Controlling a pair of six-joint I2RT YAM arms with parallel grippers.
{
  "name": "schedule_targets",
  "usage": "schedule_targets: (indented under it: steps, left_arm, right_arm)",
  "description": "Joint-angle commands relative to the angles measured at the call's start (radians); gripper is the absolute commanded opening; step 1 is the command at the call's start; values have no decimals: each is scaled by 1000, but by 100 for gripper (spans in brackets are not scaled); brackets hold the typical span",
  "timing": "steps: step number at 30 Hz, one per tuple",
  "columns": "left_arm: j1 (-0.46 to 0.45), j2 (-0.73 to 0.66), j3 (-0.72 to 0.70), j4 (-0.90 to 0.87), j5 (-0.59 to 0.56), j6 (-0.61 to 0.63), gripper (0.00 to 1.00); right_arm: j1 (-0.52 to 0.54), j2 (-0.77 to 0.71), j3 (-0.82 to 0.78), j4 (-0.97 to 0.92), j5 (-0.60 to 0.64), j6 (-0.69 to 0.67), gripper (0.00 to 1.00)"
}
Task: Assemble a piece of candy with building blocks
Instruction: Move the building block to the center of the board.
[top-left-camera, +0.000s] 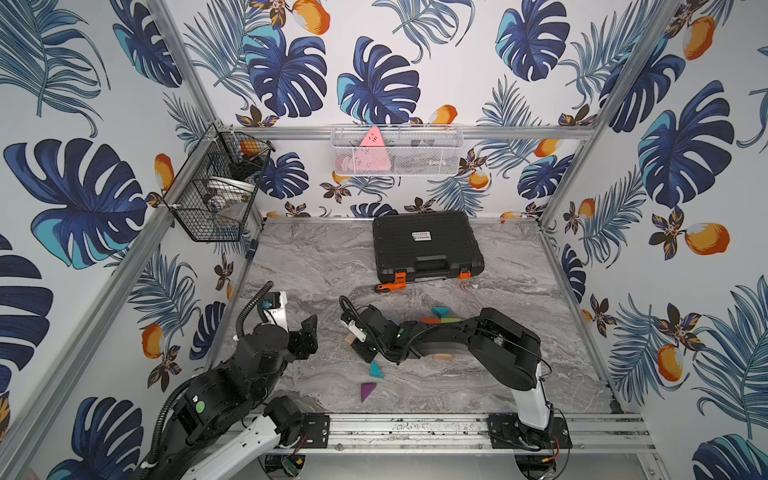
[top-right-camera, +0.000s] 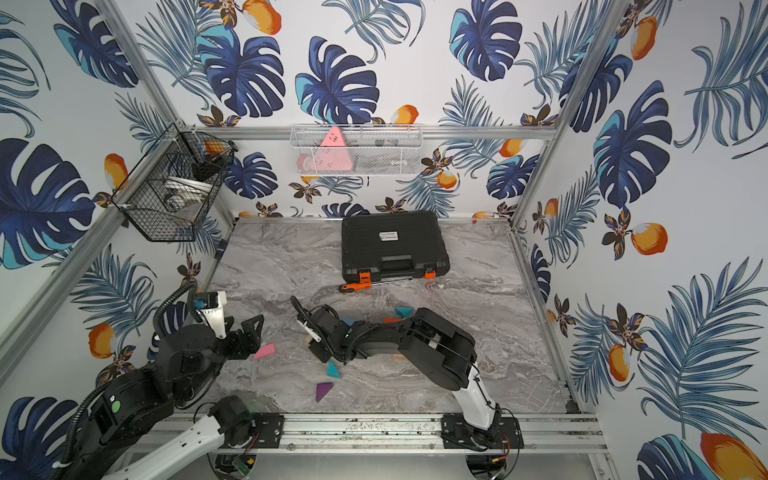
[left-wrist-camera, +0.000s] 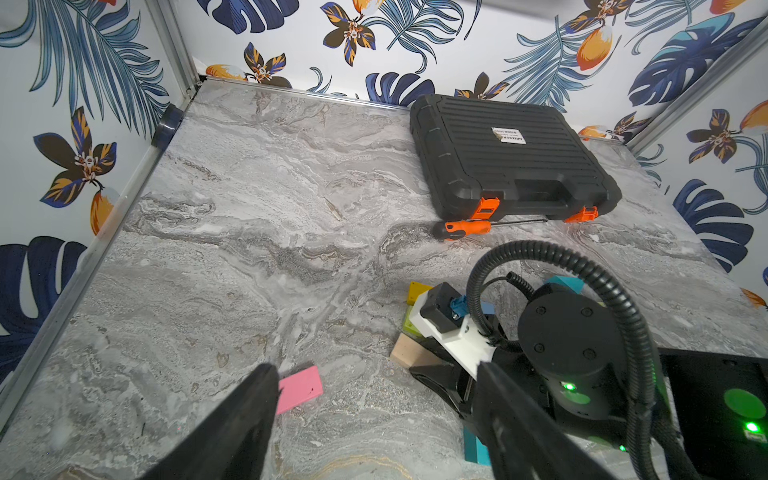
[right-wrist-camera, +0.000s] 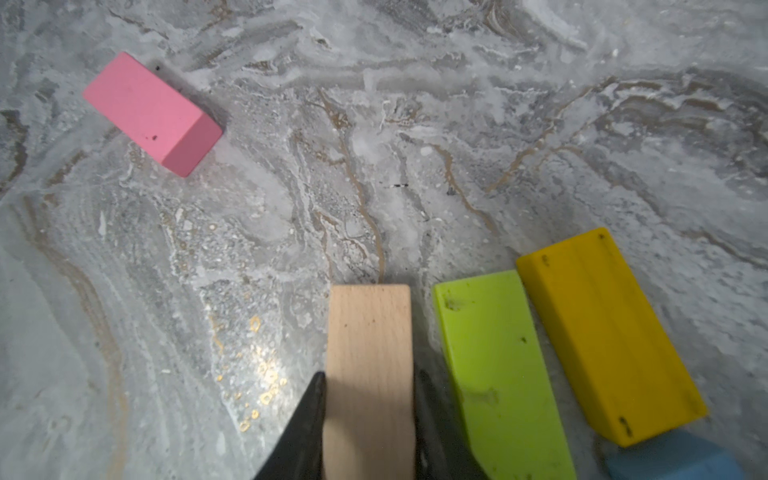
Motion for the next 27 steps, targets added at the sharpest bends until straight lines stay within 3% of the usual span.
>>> schedule_targets:
  steps: [1, 9, 19, 22, 25, 27]
  left_arm:
    - [1, 2, 2, 4, -6, -10, 79]
    - [0, 11, 0, 8, 0, -8, 79]
    - [1, 80, 9, -52, -103, -91, 83]
    - [-1, 207, 61, -191, -226, -222, 93]
    - [-1, 351, 73, -243, -240, -293, 99]
    - [7, 425, 27, -185, -225, -314, 99]
  right_arm:
    - [-3, -7, -7, -30, 4, 4, 30]
    - [-2, -21, -7, -28, -9, 11, 46]
    - [-3, -185, -45, -14, -68, 43, 51]
    - [-1, -301, -80, -64, -63, 47, 54]
    - [-7, -422, -156, -92, -39, 43, 58]
    - [-16, -500, -222, -74, -37, 34, 60]
